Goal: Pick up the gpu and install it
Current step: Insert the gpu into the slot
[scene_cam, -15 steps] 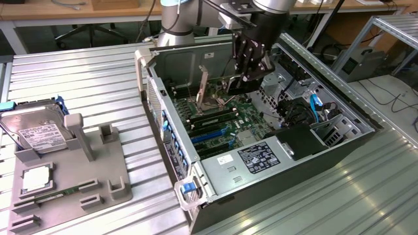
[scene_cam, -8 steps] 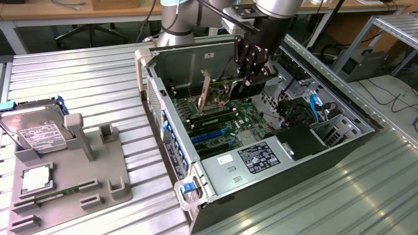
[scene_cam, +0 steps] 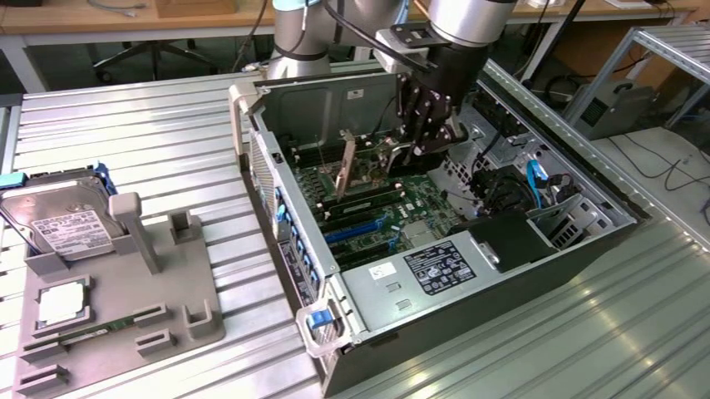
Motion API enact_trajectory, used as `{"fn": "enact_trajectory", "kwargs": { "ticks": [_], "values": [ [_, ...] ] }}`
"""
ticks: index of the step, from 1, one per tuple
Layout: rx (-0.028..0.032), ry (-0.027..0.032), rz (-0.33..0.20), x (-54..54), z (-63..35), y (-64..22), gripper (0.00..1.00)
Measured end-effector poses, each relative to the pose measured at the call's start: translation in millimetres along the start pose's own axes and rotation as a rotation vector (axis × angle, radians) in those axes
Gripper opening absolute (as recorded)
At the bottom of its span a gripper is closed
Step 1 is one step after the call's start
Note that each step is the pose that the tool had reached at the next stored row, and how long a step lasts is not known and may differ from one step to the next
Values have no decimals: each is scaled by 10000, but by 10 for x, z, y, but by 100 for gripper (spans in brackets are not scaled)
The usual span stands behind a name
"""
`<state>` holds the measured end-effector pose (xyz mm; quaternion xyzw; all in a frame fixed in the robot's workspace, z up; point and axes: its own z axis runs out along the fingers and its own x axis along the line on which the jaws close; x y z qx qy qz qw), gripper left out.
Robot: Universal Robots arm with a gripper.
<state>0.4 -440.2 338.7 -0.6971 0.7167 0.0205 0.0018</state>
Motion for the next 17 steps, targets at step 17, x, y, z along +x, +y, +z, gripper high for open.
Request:
{"fn": "enact_trajectory", "kwargs": {
  "ticks": [17],
  "values": [
    [9, 0, -1, 7, 131, 116, 27]
  ]
}}
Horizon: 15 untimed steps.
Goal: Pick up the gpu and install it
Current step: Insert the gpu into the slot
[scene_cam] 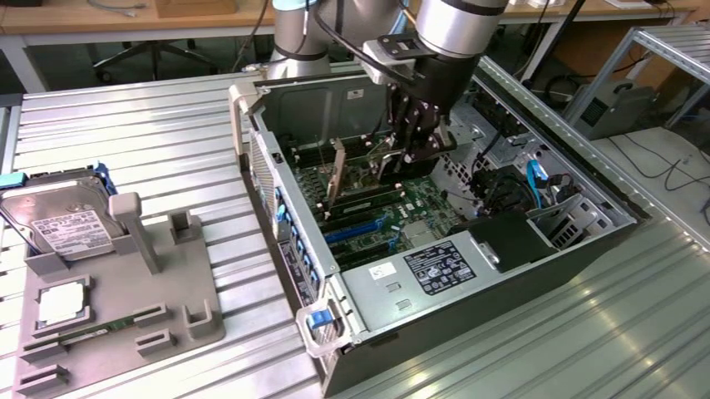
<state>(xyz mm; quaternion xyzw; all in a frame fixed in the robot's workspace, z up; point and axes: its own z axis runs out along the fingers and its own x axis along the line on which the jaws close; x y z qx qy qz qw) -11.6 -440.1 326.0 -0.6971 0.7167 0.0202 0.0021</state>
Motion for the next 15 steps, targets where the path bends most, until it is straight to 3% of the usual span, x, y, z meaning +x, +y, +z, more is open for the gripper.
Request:
{"fn": "enact_trajectory", "kwargs": {
  "ticks": [12, 15],
  "values": [
    [58, -1, -36, 9, 232, 37, 27],
    [57, 2, -64, 19, 249, 43, 27]
  ]
}}
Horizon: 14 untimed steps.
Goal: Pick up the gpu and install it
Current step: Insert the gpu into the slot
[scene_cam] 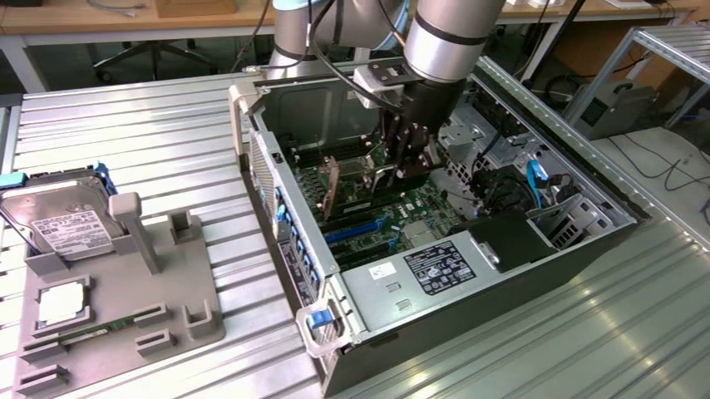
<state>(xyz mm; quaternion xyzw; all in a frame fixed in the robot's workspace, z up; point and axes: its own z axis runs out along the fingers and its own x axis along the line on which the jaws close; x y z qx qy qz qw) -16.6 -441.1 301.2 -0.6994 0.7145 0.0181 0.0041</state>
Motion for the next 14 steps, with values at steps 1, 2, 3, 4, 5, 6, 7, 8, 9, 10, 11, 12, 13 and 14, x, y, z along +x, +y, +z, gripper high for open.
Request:
{"fn": "enact_trajectory", "kwargs": {
  "ticks": [1, 2, 3, 4, 5, 6, 7, 8, 9, 10, 11, 12, 13, 14],
  "values": [
    [0, -1, -11, 8, 2, 2, 27],
    [0, -2, -21, 20, 3, 6, 27],
    [0, -1, -32, 34, 3, 8, 27],
    [-1, -1, -43, 48, 4, 11, 27],
    [-1, -1, -58, 61, 5, 15, 27],
    [-1, -5, -72, 65, 16, 21, 27],
    [-1, -2, -82, 67, 34, 27, 27],
    [-1, 0, -113, 69, 79, 43, 27],
    [5, 0, -157, 72, 136, 68, 27],
    [4, 2, -169, 73, 145, 74, 27],
    [4, 4, -174, 74, 147, 78, 27],
    [4, 3, -177, 75, 150, 84, 27],
    [4, 1, -181, 77, 155, 101, 27],
    [5, 0, -182, 78, 158, 121, 27]
  ]
}}
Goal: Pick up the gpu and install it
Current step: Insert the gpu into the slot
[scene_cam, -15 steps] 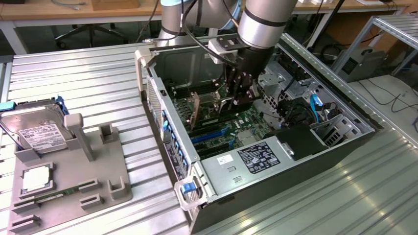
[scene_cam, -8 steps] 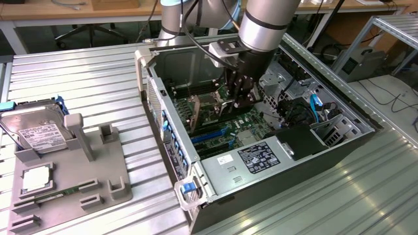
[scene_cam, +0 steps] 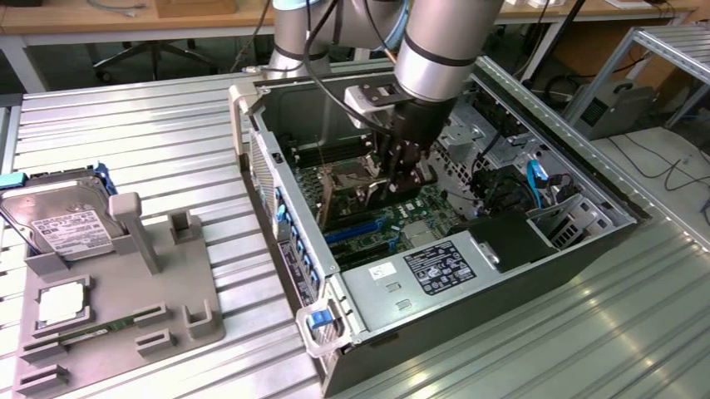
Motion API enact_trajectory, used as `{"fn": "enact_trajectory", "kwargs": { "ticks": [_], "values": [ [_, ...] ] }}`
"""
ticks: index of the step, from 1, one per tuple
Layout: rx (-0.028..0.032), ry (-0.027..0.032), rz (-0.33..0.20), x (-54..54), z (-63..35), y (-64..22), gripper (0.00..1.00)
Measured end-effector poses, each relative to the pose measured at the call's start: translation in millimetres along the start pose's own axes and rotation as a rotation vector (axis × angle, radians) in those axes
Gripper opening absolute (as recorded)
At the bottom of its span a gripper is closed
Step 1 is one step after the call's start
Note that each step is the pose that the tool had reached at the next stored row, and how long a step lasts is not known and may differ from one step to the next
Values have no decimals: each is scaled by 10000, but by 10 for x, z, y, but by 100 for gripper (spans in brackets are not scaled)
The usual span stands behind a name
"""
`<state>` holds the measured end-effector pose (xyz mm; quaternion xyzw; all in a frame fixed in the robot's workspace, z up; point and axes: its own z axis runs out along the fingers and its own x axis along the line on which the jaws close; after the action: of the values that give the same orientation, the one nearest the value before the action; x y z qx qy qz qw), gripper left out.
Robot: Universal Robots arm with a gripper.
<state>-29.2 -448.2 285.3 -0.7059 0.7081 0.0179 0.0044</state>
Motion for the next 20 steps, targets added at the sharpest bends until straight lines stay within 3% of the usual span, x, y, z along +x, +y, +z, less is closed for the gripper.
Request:
{"fn": "enact_trajectory", "kwargs": {
  "ticks": [6, 20],
  "values": [
    [0, 1, -3, 2, 4, 107, 27],
    [1, 1, -5, 69, 4, 220, 27]
  ]
}}
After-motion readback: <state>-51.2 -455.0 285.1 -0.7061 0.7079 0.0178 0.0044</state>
